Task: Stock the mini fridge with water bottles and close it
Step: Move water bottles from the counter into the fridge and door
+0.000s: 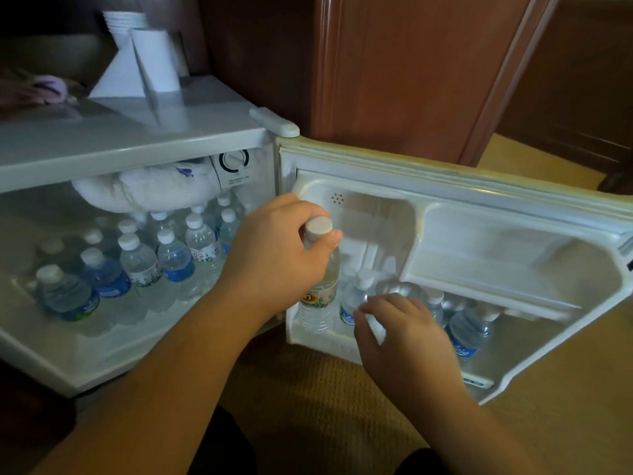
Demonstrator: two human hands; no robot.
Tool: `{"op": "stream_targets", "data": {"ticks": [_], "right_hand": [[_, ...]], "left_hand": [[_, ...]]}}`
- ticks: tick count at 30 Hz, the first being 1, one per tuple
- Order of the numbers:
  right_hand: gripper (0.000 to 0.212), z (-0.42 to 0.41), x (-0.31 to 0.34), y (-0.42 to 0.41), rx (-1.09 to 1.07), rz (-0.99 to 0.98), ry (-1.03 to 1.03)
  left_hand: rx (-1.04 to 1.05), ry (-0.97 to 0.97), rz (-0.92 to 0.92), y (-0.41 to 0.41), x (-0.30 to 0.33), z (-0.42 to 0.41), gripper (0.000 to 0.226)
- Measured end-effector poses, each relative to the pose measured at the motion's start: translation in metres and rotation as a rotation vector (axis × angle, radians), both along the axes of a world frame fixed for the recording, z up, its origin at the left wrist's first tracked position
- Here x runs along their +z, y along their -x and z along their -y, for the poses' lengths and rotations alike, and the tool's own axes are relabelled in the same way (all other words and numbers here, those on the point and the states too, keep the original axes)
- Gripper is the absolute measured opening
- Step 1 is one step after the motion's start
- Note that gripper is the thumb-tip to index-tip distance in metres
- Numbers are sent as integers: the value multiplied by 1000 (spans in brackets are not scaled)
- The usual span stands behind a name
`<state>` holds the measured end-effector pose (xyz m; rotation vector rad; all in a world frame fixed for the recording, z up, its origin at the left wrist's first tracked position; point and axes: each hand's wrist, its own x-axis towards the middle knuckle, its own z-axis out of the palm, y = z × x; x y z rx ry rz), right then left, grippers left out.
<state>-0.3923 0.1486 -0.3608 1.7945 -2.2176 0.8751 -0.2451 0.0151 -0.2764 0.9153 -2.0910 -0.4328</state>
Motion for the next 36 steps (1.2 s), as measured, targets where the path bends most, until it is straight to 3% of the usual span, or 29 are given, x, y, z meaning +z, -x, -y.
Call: {"op": "stream_targets", "data": {"ticks": [3, 6, 11, 15, 22, 31, 33, 36], "right_hand": [[21, -21, 56, 13, 31, -135, 409], [20, -15, 111, 53, -31, -236, 524], [49, 30, 162, 132, -272, -298, 31], [66, 42, 149, 159, -264, -274, -259], [68, 46, 134, 165, -301, -393, -188], [67, 48, 129, 171, -280, -442, -111], [65, 48, 129, 171, -282, -448, -108], [64, 48, 128, 171, -286, -465, -91]], "left_hand": [[21, 47, 63, 12, -1, 4, 21], [51, 55, 151, 26, -4, 9, 26], [78, -19, 276, 46, -11, 12, 33], [95, -122, 398, 57, -25, 11, 42], [137, -211, 575, 67, -54, 17, 17], [132, -321, 880, 84, -50, 27, 28], [117, -327, 871, 81, -46, 23, 33], [99, -257, 694, 65, -40, 8, 43]]}}
